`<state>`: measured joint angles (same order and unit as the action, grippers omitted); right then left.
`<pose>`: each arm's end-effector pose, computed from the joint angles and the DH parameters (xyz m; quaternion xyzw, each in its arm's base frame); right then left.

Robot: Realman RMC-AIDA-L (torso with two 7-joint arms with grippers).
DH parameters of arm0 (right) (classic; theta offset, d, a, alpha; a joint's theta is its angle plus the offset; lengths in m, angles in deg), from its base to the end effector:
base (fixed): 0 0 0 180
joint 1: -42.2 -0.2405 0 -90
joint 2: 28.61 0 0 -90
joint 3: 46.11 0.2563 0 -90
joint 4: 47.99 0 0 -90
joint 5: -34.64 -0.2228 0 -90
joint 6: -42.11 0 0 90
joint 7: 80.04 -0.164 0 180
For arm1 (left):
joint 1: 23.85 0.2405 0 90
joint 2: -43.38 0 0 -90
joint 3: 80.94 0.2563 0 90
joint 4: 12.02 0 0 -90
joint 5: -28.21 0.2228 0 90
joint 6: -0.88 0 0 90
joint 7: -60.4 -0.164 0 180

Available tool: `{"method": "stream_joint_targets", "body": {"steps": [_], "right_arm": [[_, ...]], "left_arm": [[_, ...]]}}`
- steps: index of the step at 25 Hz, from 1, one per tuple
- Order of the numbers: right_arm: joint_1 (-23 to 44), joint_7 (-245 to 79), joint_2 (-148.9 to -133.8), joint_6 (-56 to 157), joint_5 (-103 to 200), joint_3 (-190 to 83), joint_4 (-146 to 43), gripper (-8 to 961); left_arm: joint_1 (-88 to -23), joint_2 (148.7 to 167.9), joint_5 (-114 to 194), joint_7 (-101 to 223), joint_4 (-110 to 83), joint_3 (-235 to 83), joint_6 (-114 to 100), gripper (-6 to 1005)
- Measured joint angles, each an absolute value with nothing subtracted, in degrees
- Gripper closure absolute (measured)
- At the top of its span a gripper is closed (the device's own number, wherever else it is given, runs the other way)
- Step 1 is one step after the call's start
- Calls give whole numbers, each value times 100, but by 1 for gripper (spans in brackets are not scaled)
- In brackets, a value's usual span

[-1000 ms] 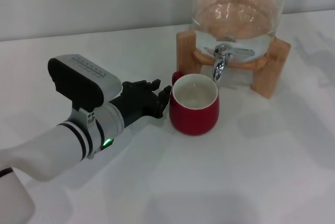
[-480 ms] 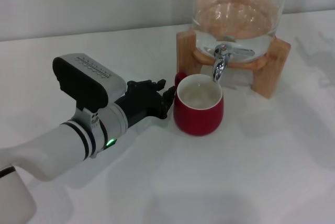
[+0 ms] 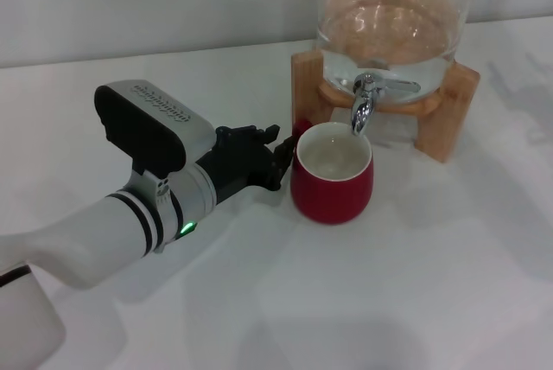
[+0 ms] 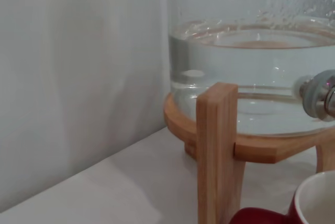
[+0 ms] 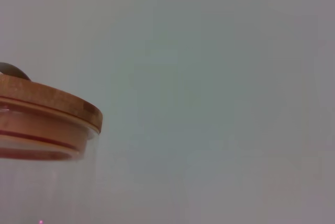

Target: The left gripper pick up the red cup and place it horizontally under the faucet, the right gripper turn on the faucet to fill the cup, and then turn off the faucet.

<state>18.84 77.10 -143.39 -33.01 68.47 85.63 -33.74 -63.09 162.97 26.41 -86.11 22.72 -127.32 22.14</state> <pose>0.3443 0.3694 0.0958 -0.6484 0.1353 0.3587 0.6577 -0.1676 0.3843 -0.1783 -0.9234 -0.1746 -0.1763 0.2929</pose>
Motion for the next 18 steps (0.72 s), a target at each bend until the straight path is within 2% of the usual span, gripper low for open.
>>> {"method": "stream_joint_targets", "body": {"steps": [9,15,18], "right_arm": [[1925,7710,-14339,-3321,6850,8563,-3375,280],[1985,7710,-14339,-3322,6852,8563,-3375,280],[1981,7710,-14338,-3308,6854,8563,-3375,280]], "left_arm": [[-6096,16300,2644,-8645,2494,-12711,2129,734],[-5456,16274,3215,-8735,3069,-13017,2023,733],[-4856,16282,3703,-8942,3539,-13313,2013,732]]}}
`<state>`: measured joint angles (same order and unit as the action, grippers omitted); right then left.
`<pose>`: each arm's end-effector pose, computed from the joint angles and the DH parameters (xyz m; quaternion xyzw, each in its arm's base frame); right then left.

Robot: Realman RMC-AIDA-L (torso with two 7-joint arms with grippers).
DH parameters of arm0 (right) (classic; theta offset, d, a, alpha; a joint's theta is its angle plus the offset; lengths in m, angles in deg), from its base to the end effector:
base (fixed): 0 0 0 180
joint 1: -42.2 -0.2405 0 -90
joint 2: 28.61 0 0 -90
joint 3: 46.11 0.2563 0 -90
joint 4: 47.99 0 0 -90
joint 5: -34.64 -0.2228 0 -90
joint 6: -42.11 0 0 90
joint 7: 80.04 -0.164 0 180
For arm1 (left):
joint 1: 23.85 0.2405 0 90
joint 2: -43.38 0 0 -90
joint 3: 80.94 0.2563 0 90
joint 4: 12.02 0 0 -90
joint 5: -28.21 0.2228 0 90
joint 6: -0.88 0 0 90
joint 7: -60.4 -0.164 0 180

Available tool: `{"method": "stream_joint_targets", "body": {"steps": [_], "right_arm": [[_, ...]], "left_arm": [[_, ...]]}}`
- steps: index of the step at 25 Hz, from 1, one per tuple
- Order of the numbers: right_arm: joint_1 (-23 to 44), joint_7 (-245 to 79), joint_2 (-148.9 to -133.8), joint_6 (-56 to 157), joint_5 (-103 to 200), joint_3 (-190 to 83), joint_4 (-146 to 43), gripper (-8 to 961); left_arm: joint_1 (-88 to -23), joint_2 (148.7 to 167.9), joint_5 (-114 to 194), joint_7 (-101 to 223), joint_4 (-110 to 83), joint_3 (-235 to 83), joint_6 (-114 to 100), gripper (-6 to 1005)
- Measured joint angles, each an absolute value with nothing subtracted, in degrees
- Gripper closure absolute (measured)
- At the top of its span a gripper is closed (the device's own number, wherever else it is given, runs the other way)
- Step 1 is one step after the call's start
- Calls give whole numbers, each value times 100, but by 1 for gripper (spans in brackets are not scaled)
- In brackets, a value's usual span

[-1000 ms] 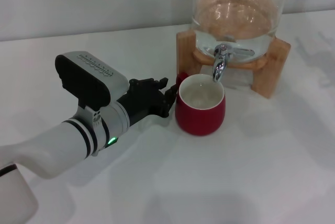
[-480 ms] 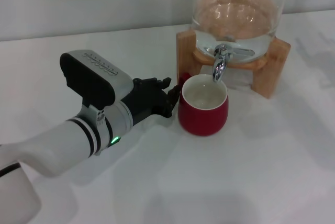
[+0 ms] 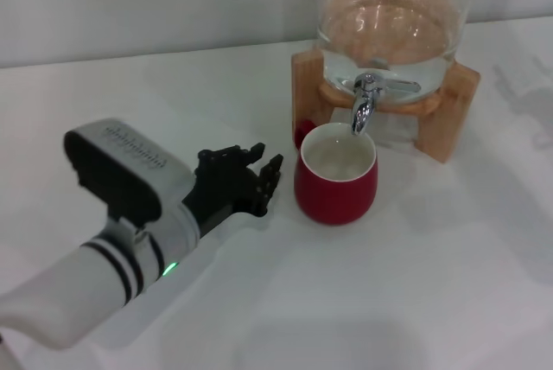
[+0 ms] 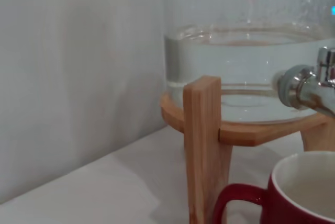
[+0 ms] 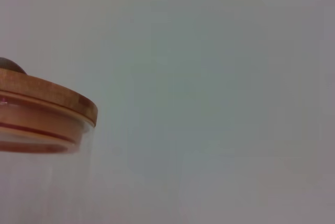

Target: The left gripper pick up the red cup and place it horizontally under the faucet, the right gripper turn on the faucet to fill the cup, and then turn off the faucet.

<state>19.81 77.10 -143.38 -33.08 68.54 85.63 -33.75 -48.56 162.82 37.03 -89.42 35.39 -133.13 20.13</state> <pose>0.3504 0.3635 0.0957 -0.6477 0.1402 0.3533 0.6604 -0.1833 0.3520 -0.1652 -0.9111 -0.1723 -0.1935 0.3205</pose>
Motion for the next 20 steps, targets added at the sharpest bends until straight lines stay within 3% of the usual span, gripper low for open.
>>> {"method": "stream_joint_targets", "body": {"steps": [7,20], "right_arm": [[2101,7710,-14339,-3287,6817,8592,-3374,279],[2143,7710,-14339,-3277,6750,8609,-3362,280]], "left_arm": [[-3681,16297,4471,-9130,4293,-14099,2264,731],[-3147,16315,4376,-9139,4156,-15545,3649,731]]}}
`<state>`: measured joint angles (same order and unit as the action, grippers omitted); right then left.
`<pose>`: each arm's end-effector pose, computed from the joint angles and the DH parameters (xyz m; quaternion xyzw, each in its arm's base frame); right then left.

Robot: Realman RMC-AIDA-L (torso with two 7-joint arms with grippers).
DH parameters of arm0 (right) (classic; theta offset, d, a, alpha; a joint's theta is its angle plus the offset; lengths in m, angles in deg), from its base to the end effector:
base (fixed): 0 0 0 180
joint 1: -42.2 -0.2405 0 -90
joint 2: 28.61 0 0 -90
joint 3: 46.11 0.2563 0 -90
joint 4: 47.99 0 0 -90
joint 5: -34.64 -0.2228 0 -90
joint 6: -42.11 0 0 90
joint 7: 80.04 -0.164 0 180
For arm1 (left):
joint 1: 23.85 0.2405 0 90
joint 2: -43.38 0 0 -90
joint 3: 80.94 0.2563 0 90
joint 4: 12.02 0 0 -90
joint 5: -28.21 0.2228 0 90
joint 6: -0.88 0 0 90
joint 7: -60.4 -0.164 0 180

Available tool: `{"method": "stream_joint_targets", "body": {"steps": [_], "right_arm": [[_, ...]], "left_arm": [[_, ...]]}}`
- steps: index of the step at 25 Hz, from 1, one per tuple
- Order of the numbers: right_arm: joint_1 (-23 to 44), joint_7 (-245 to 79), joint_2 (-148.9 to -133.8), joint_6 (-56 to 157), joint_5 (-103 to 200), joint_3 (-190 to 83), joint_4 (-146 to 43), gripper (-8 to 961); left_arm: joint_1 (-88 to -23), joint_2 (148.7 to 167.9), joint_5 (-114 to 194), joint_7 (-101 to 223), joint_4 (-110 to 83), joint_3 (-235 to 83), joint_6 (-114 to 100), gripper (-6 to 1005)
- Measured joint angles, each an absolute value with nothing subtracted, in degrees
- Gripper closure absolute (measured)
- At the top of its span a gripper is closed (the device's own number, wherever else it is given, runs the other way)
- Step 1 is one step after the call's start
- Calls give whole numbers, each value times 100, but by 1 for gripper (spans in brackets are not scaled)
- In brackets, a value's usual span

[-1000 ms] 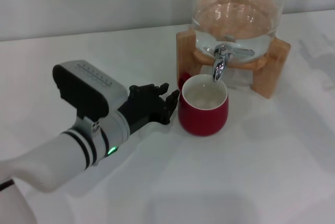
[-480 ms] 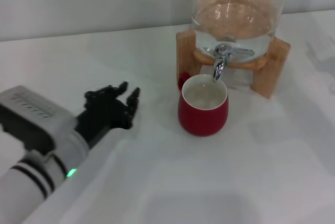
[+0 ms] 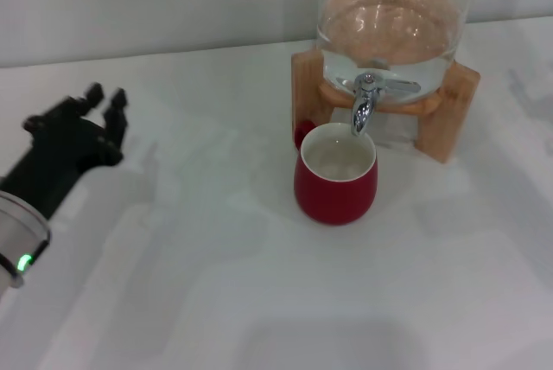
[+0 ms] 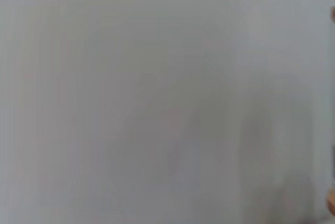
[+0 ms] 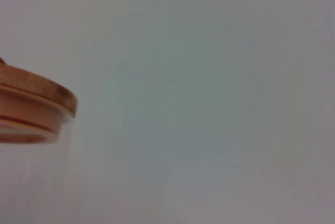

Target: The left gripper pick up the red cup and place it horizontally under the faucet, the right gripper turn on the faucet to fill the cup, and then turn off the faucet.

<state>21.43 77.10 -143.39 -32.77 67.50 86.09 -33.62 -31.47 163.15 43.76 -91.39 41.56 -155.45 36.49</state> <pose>0.3627 0.3536 0.1001 -0.6358 0.1531 0.3452 0.6732 -0.2391 0.3568 -0.0555 -0.8035 -0.2046 -0.3045 0.4688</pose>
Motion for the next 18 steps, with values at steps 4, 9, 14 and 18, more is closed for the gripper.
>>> {"method": "stream_joint_targets", "body": {"steps": [4,9,14,18], "right_arm": [[2191,7688,-14339,-3364,6663,8614,-3359,280],[2272,7646,-14343,-3685,6656,8612,-3370,280],[2469,7592,-14347,-4087,6690,8569,-3391,279],[2594,7481,-14345,-4460,6737,8319,-3433,279]], "left_arm": [[-3177,16318,4180,-9147,4034,-15931,4040,729],[-3145,16318,3712,-9138,3990,-16376,4300,684],[-3139,16317,3506,-9198,3906,-16728,4568,546],[-3136,16317,3315,-9292,3768,-16972,4875,471]]}}
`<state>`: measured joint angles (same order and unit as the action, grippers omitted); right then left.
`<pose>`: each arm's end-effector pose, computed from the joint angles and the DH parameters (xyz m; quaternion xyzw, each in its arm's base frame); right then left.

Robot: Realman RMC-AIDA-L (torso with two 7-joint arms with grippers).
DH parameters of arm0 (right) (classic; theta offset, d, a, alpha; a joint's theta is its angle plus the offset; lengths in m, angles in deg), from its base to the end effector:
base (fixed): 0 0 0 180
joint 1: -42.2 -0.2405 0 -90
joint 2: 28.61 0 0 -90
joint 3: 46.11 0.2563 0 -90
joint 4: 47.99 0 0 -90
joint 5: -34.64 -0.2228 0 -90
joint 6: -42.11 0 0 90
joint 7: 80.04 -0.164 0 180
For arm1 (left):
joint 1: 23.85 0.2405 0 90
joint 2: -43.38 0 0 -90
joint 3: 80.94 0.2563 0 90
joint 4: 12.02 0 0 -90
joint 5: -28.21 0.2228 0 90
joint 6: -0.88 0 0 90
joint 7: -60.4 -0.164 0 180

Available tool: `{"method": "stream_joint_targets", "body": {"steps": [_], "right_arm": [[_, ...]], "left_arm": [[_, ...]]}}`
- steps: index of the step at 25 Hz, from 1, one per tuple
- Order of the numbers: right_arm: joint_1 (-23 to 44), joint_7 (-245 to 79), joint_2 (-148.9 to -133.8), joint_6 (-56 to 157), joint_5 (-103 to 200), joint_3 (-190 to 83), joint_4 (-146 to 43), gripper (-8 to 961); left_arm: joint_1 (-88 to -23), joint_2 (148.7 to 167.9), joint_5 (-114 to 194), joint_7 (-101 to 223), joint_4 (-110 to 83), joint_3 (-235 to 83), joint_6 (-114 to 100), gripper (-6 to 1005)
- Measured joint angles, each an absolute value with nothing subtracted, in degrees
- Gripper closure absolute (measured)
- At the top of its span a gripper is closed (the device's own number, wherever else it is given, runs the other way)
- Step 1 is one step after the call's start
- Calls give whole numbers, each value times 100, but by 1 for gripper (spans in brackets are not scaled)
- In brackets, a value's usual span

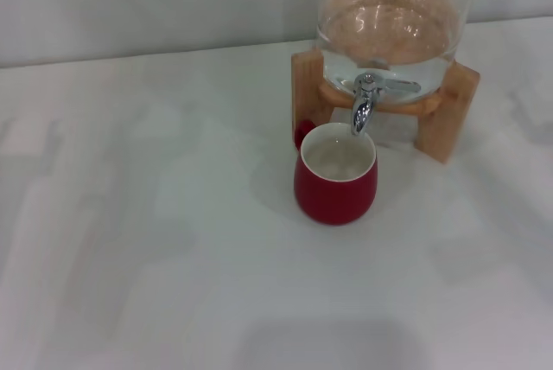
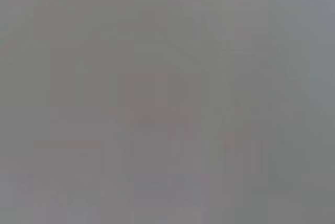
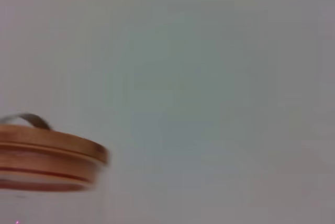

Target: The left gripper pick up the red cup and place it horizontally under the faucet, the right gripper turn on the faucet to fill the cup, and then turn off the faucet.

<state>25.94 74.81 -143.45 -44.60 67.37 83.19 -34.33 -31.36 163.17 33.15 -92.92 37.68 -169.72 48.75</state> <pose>0.3555 0.3142 0.0980 -0.6385 0.1160 0.3969 0.6491 -0.2742 0.3709 0.0369 -0.6744 -0.2232 -0.4009 0.5785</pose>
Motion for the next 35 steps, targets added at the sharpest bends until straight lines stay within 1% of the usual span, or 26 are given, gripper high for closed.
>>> {"method": "stream_joint_targets", "body": {"steps": [3,9,17,23,35], "right_arm": [[2698,7455,-14338,-4710,6741,7932,-3437,280],[2846,7453,-14306,-5044,6774,7197,-3425,280],[2861,7455,-14289,-5173,6870,6490,-3415,279],[2726,7459,-14321,-5120,7152,6337,-3430,279],[2616,7454,-14330,-5090,7175,5803,-3445,279]], "left_arm": [[-3148,16317,3312,-9352,3753,-17071,4905,415],[-3199,16310,3339,-9423,3753,-17172,4889,199],[-3293,16294,3361,-9429,3755,-17253,4804,199],[-3365,16285,3372,-9429,3755,-17279,4682,199],[-3432,16282,3515,-9429,3765,-17296,4625,199]]}}
